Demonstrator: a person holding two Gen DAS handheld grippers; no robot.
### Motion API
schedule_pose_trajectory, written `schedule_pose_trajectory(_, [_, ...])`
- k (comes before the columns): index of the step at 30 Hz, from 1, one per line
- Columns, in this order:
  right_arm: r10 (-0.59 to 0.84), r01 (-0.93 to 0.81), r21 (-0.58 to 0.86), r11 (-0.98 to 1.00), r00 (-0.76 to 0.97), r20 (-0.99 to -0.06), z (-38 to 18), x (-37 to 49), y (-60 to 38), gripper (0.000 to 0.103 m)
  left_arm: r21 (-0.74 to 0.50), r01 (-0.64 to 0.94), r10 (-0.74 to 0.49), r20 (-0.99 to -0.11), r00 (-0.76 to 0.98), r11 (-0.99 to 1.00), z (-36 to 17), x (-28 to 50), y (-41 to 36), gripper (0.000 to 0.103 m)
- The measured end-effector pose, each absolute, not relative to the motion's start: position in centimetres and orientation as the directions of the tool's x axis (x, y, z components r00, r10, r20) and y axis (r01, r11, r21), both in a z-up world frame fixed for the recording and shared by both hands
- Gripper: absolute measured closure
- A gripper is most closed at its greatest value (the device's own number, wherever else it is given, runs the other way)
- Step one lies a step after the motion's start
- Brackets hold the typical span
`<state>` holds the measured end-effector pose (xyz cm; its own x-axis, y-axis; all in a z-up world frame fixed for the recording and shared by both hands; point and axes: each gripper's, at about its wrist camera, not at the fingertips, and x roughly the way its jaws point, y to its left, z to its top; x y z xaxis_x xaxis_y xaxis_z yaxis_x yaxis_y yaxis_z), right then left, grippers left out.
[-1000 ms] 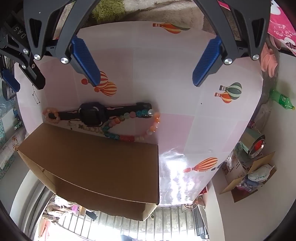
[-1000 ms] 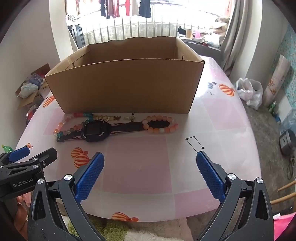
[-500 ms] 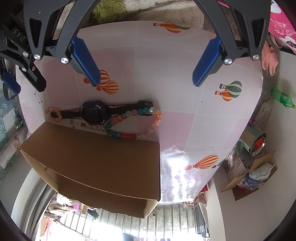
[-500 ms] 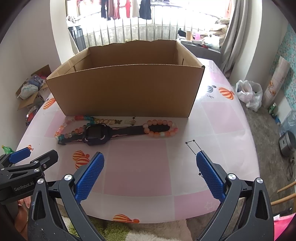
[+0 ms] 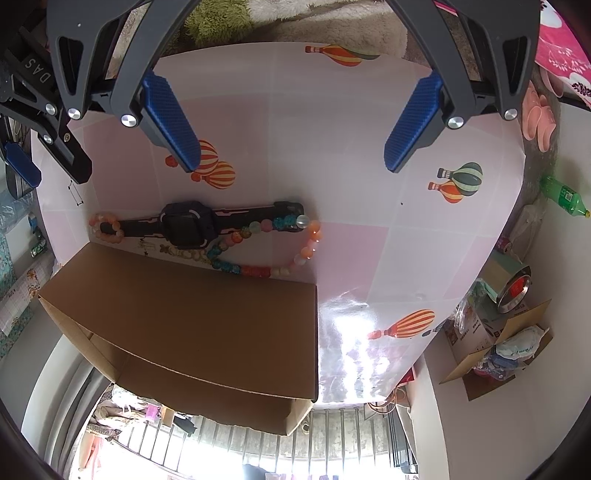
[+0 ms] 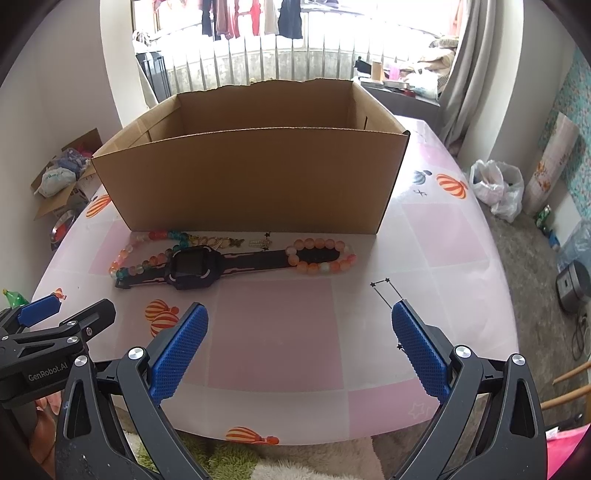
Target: Organize jewelry
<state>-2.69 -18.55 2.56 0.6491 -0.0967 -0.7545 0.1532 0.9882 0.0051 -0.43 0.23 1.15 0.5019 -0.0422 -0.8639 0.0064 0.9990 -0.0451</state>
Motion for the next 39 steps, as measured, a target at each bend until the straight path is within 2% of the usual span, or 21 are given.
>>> schedule_pose_trajectory(39, [-0.103,0.155,-0.001,0.988,0.653,-0.75,2.55,-2.7,-18.65,0.008,-0.02,-0.016,-0.01,-0.872,0.49,1.0,0.48,-0.5,0.6,0.006])
